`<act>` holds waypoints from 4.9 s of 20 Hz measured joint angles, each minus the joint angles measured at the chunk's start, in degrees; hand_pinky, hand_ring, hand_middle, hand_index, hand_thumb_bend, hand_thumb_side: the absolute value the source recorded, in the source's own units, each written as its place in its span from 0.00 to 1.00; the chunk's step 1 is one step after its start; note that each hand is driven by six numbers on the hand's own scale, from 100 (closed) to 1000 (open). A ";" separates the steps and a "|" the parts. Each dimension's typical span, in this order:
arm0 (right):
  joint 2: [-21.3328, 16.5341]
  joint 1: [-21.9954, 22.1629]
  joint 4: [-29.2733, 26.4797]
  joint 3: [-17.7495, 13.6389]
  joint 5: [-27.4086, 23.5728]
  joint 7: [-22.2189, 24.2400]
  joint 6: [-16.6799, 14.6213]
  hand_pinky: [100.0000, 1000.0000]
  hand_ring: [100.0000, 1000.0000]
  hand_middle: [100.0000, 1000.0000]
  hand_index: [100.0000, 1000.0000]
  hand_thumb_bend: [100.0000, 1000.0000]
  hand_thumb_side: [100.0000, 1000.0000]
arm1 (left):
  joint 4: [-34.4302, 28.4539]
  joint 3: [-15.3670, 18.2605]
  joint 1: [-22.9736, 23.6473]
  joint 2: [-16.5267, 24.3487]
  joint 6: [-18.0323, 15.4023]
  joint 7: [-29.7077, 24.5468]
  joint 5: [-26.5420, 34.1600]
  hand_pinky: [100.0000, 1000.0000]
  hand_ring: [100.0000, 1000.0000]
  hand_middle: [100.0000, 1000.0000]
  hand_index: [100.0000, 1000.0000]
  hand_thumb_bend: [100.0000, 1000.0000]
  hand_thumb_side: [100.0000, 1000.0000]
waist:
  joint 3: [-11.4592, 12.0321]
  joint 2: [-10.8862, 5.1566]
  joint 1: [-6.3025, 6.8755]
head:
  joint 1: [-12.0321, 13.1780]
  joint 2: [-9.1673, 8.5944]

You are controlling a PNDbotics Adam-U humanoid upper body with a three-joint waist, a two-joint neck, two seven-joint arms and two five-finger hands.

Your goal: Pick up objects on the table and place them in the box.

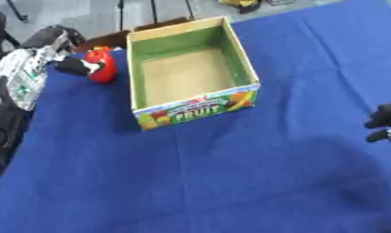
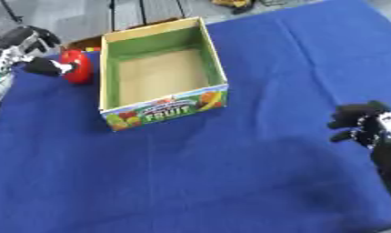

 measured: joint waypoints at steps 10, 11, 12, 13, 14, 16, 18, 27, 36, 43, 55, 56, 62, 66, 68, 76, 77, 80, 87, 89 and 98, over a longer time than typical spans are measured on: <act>-0.01 -0.44 -0.04 0.00 0.00 0.16 -0.13 0.49 0.61 0.58 0.69 0.00 0.91 | 0.05 0.65 -0.08 -0.93 -1.08 -1.54 -2.29 0.76 0.64 0.64 0.78 0.47 0.32 | -0.51 0.38 0.12 | 0.83 -0.45; -0.01 -0.44 -0.04 0.00 0.00 0.19 -0.16 0.49 0.61 0.58 0.69 0.00 0.91 | 0.05 0.65 -0.08 -0.93 -1.11 -1.71 -2.29 0.76 0.64 0.64 0.78 0.49 0.33 | -0.57 0.40 0.12 | 0.83 -0.49; -0.01 -0.44 -0.04 0.00 0.00 0.22 -0.19 0.49 0.61 0.58 0.69 0.00 0.91 | 0.05 0.65 -0.08 -0.97 -1.19 -1.94 -2.29 0.76 0.65 0.64 0.78 0.50 0.34 | -0.63 0.48 0.12 | 0.83 -0.52; -0.01 -0.45 -0.04 0.00 0.00 0.24 -0.20 0.49 0.61 0.58 0.69 0.00 0.91 | 0.05 0.65 -0.08 -1.07 -1.24 -2.25 -2.26 0.77 0.66 0.65 0.78 0.51 0.35 | -0.65 0.61 0.12 | 0.83 -0.53; -0.01 -0.46 -0.04 0.00 0.00 0.25 -0.20 0.49 0.61 0.58 0.69 0.00 0.91 | 0.06 0.65 -0.07 -1.29 -1.31 -2.51 -2.18 0.79 0.71 0.67 0.79 0.54 0.37 | -0.66 0.71 0.13 | 0.83 -0.54; -0.01 -0.48 -0.04 0.00 0.00 0.28 -0.20 0.49 0.61 0.58 0.69 0.00 0.91 | 0.09 0.62 0.09 -1.67 -1.35 -2.74 -2.18 0.81 0.74 0.70 0.80 0.56 0.39 | -0.74 0.79 0.13 | 0.83 -0.62; -0.01 -0.49 -0.05 0.00 0.00 0.29 -0.20 0.49 0.61 0.58 0.69 0.00 0.91 | 0.17 0.59 0.33 -2.05 -1.42 -2.61 -2.26 0.81 0.75 0.71 0.80 0.56 0.39 | -0.79 1.07 0.14 | 0.84 -0.84; -0.01 -0.50 -0.29 0.00 0.00 0.34 -0.16 0.49 0.61 0.58 0.69 0.00 0.91 | 0.38 -0.04 0.71 -2.95 -1.67 -4.48 -2.36 0.50 0.49 0.53 0.73 0.36 0.28 | -1.01 1.15 0.24 | 1.01 -0.97; -0.01 -0.39 -0.29 -0.30 0.01 0.33 -0.16 0.49 0.61 0.58 0.69 0.00 0.91 | -0.64 -0.47 1.20 -2.95 -0.19 -7.17 -1.94 0.30 0.37 0.44 0.64 0.18 0.21 | -0.34 0.67 -0.17 | 0.82 -0.95; 0.01 0.78 -0.16 -0.37 0.01 0.23 -0.24 0.49 0.61 0.58 0.69 0.00 0.90 | -5.63 -1.88 0.46 -2.11 -0.96 -10.22 0.35 0.30 0.37 0.44 0.64 0.17 0.21 | 1.43 -2.11 -1.32 | 0.18 -0.22; 0.23 0.61 0.38 0.08 -0.11 0.90 -0.15 0.49 0.61 0.58 0.69 0.00 0.90 | -9.41 -5.98 -3.95 -10.94 -4.07 -12.42 -0.72 0.29 0.37 0.44 0.63 0.16 0.21 | -1.24 -4.12 -1.31 | 1.53 -0.12; 0.23 0.41 0.38 0.10 -0.18 1.00 -0.11 0.49 0.61 0.58 0.69 0.00 0.90 | -9.19 -6.23 -3.94 -12.15 -4.32 -12.01 -1.19 0.29 0.37 0.44 0.63 0.16 0.21 | -1.68 -4.11 -1.08 | 1.76 -0.29; 0.32 -0.50 0.37 0.44 -0.35 1.50 -0.02 0.49 0.61 0.58 0.69 0.00 0.90 | -7.01 -7.63 -2.78 -16.73 -5.54 -10.93 -3.26 0.31 0.39 0.46 0.65 0.22 0.24 | -3.34 -3.38 0.06 | 2.30 -1.03; 0.49 -0.50 0.37 0.44 -0.36 1.54 0.02 0.49 0.61 0.58 0.69 0.00 0.91 | -5.87 -7.88 -1.65 -17.58 -5.69 -11.26 -4.67 0.43 0.47 0.54 0.71 0.81 0.54 | -3.57 -3.15 0.48 | 2.29 -1.42; 0.59 -0.50 0.37 0.44 -0.36 1.54 0.03 0.49 0.61 0.58 0.69 0.00 0.91 | -5.71 -7.87 -1.42 -17.57 -5.16 -10.04 -6.19 0.57 0.56 0.58 0.77 1.00 0.65 | -3.57 -3.14 0.63 | 2.27 -1.48; 0.71 -0.22 0.37 0.41 -0.36 1.56 0.09 0.49 0.61 0.58 0.69 0.00 0.90 | -10.81 -7.29 -0.50 -16.19 -2.15 5.14 -14.45 0.93 0.76 0.68 0.79 1.00 0.84 | -2.17 -4.27 0.05 | 1.80 -1.46; 0.72 0.07 0.38 0.39 -0.36 1.53 0.08 0.49 0.61 0.58 0.69 0.00 0.90 | -12.00 -7.14 -0.12 -15.76 -1.73 7.16 -14.20 0.91 0.74 0.67 0.78 1.00 0.82 | -1.75 -4.51 -0.32 | 1.70 -1.43; 0.76 0.64 0.39 0.24 -0.46 1.40 0.01 0.49 0.61 0.58 0.69 0.00 0.89 | -16.56 -7.08 1.90 -13.78 -0.80 11.71 -9.91 0.82 0.66 0.61 0.74 1.00 0.79 | 0.02 -5.41 -1.29 | 1.21 -0.89; 0.84 1.87 0.59 -0.29 -0.62 0.88 -0.10 0.49 0.61 0.58 0.69 0.00 0.88 | -35.88 -7.16 15.02 -7.47 -1.87 18.25 19.46 0.73 0.58 0.55 0.69 0.94 0.83 | 5.98 -7.90 -3.55 | -0.28 1.47; 0.91 2.10 0.60 -0.31 -0.78 0.70 -0.24 0.48 0.61 0.57 0.68 0.00 0.87 | -41.42 -7.11 21.03 -6.21 -2.44 19.27 27.23 0.71 0.56 0.53 0.68 0.89 0.85 | 7.63 -8.23 -3.91 | -0.71 2.03; 1.61 2.15 -0.63 -0.34 -1.30 0.16 -0.72 0.49 0.61 0.57 0.68 0.00 0.86 | -53.38 -4.75 39.29 -10.26 -7.44 24.45 45.70 0.69 0.54 0.51 0.66 0.80 0.88 | 11.11 -7.51 -5.09 | -1.53 3.62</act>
